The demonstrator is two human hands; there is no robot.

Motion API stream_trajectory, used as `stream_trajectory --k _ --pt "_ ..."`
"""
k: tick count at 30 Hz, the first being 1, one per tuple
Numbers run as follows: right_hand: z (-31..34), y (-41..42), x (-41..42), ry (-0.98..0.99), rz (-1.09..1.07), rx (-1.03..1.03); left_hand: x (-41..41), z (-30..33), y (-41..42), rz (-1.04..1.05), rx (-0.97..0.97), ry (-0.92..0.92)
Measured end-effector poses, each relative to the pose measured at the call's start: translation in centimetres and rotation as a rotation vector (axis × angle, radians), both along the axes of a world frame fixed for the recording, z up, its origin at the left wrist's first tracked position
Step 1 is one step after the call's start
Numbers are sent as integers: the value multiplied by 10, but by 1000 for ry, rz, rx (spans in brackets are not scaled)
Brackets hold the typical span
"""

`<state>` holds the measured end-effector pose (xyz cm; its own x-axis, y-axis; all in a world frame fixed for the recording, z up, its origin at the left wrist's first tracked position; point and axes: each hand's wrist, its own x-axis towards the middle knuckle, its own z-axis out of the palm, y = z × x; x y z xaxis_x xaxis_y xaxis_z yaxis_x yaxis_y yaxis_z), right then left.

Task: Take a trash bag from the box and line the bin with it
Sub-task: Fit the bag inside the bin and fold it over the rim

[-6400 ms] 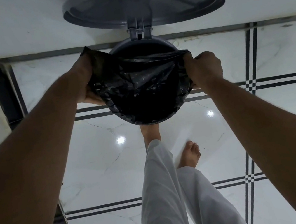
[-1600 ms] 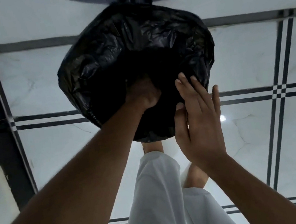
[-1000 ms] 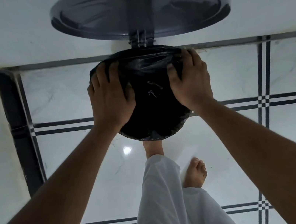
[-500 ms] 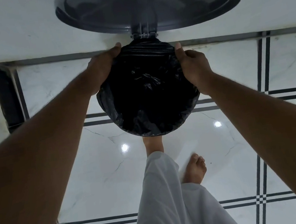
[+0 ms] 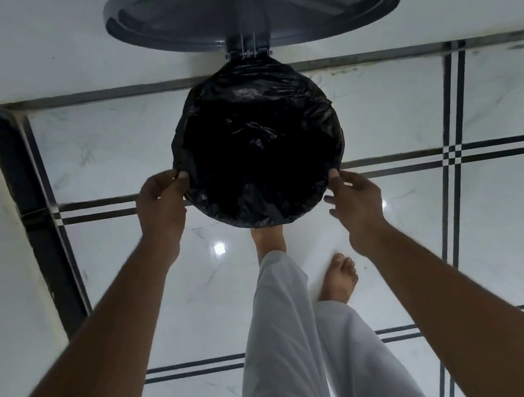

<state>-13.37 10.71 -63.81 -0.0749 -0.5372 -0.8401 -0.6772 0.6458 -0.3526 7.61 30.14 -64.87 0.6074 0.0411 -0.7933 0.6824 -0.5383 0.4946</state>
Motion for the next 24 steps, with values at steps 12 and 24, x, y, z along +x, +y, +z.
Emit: stream_trajectory --k 12,24 --pt "-16 -5 -4 -57 -275 272 -27 -26 27 145 -141 472" --pt "-10 -45 31 24 -45 -339 6 -20 -16 -186 225 -384"
